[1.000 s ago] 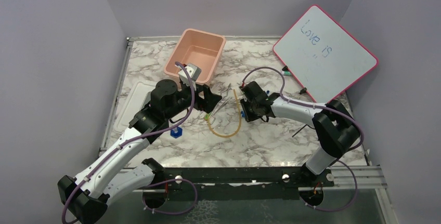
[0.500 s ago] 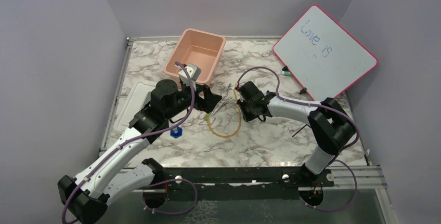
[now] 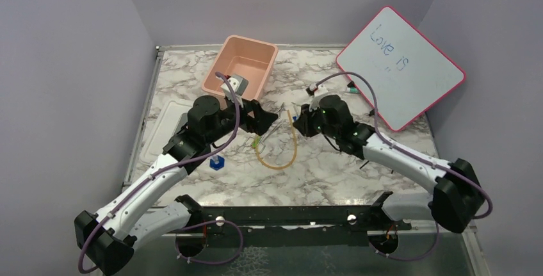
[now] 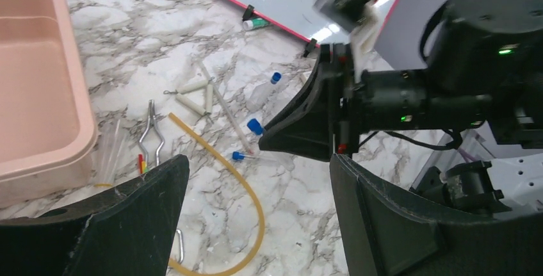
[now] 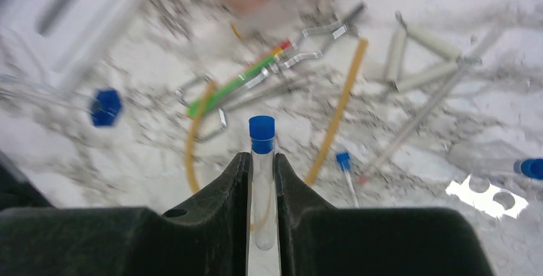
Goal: Organize the chemistry lab equipment
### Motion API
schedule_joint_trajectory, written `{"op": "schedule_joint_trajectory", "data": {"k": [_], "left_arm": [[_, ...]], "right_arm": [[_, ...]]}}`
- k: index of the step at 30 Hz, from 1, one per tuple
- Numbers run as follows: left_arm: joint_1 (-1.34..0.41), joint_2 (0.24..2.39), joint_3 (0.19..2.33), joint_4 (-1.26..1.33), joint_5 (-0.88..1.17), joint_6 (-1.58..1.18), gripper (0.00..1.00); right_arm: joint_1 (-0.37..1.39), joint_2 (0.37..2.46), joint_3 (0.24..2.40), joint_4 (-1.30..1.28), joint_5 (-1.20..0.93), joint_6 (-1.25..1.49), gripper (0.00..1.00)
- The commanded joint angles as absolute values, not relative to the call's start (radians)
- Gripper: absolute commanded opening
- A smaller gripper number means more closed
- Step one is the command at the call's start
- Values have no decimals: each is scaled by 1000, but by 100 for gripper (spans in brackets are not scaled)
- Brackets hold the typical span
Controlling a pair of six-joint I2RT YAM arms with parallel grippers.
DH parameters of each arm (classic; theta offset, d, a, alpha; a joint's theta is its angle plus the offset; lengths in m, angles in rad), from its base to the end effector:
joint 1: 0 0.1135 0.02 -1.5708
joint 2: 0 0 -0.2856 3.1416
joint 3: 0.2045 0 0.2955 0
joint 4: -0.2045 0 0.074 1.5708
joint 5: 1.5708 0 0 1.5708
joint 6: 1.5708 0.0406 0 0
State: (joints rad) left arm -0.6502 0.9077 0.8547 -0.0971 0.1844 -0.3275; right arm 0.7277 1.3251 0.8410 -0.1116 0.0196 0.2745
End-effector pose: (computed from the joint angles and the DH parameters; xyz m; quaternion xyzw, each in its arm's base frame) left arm 0.1936 -0.1566 0.3661 0.1805 0.7355 -0.3666 0.5405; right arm 0.2465 0.2185 0.2447 -0.1940 0.8619 0.2174 0.4150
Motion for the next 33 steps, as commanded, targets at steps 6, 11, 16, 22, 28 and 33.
{"op": "schedule_joint_trajectory", "data": {"k": [6, 11, 16, 22, 28, 33], "left_arm": [[-656, 1020, 821, 215, 381, -542, 83], [-669, 1076, 841, 279, 406, -614, 77], [-676, 1079, 839, 300, 354, -640, 62], [-684, 1096, 840, 310, 396, -640, 44], [-687, 1097, 840, 306, 419, -580, 25], [-687, 1059, 850, 280, 388, -408, 6]], "right_arm": [[735, 1125, 808, 350, 26, 596, 22], [734, 1119, 831, 428, -8, 699, 22], [733, 1100, 817, 458, -64, 783, 22], [733, 1088, 799, 468, -99, 817, 22], [733, 1084, 811, 447, -129, 809, 23], [733, 1069, 876, 290, -144, 757, 47]]}}
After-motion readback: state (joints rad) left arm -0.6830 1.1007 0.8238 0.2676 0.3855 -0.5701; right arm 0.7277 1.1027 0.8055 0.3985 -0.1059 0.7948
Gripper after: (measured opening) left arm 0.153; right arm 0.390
